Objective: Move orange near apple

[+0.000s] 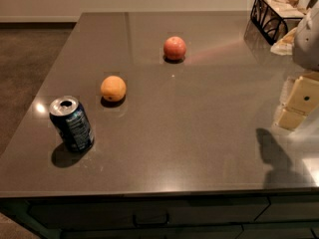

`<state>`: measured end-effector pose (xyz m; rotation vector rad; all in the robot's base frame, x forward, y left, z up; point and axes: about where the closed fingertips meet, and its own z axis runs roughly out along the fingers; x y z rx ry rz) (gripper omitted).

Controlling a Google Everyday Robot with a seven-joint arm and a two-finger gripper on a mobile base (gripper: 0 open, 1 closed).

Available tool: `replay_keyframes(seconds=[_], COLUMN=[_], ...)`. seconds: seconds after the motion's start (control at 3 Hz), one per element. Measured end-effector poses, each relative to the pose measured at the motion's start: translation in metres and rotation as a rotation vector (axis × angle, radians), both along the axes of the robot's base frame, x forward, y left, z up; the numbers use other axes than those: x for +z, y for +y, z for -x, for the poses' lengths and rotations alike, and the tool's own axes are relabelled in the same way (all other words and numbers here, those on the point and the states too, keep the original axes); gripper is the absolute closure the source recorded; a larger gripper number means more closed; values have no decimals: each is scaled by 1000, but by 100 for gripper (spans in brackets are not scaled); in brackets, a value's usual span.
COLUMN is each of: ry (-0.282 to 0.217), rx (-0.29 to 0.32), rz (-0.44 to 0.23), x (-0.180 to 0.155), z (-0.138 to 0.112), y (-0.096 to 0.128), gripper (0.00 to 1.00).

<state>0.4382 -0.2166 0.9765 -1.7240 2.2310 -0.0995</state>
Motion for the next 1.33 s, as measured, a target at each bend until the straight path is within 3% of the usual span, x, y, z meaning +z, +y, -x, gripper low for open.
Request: replay_keyframes(seconds=[0.67,1.0,1.33], ry=[-4,-10,-18], rx=[17,41,51], rz=[-23,-104,-183], x=[5,7,2], z=[-1,-20,-46], y=[8,44,99], gripper=[0,0,0])
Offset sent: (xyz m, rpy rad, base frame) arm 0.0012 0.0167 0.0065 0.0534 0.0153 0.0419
